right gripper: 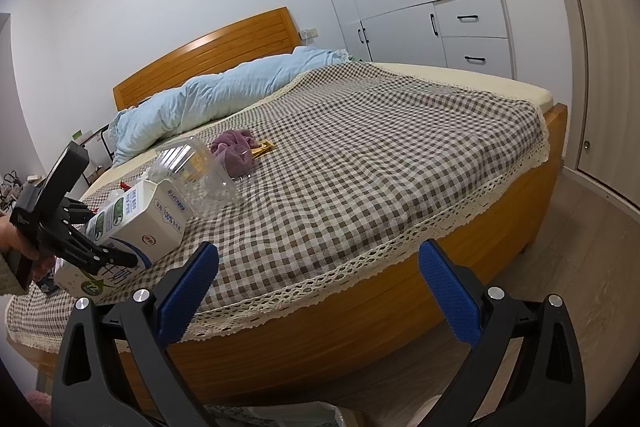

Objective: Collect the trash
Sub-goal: 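Reach the left tool to the white milk carton and close on it, then lift the milk carton with the left tool while the right tool grasps the clear clamshell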

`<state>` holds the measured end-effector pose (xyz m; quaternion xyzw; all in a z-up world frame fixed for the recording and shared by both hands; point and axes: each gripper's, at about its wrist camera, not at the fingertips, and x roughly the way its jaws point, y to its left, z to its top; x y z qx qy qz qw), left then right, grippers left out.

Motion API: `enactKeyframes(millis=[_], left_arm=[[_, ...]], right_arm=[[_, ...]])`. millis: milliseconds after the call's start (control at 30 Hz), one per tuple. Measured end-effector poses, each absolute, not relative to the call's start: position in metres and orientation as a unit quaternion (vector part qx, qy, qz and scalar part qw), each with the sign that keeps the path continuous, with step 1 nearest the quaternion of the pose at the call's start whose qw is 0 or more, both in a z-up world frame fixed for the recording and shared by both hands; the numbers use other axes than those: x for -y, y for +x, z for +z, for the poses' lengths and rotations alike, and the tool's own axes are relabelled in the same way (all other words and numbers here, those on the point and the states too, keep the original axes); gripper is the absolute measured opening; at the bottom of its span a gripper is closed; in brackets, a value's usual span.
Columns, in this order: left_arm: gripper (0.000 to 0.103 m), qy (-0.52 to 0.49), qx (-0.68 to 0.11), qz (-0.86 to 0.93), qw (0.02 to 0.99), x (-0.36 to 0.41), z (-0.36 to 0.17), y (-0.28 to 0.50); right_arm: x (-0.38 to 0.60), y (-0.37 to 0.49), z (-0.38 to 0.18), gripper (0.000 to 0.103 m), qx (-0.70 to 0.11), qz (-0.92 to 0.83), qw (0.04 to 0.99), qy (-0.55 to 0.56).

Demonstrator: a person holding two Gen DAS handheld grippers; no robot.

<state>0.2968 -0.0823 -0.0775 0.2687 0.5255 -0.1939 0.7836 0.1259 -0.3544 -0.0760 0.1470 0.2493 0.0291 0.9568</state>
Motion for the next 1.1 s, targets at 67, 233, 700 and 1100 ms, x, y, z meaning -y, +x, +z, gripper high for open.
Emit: enactKeyframes(millis=[67,233,700,1100], left_arm=[[0.082,0.271,-0.515,-0.177,0.794,0.084,-0.076,0.290],[0.081,0.281,-0.482,-0.168,0.813,0.092,-0.064,0.266],[0.080,0.227,-0.357,-0.126,0.897,0.075,-0.017,0.206],[0.078,0.057,-0.287,-0.134,0.947,0.044,-0.002,0.184]], right_arm=[[0.356,0.126,-0.076,0.096,-0.250,0.027,0.956,0.149],[0.358,0.125,-0.077,0.097,-0.251,0.025,0.955,0.157],[0.349,0.123,-0.080,0.097,-0.254,0.011,0.956,0.143],[0.315,0.127,-0.079,0.097,-0.228,0.040,0.970,0.070]])
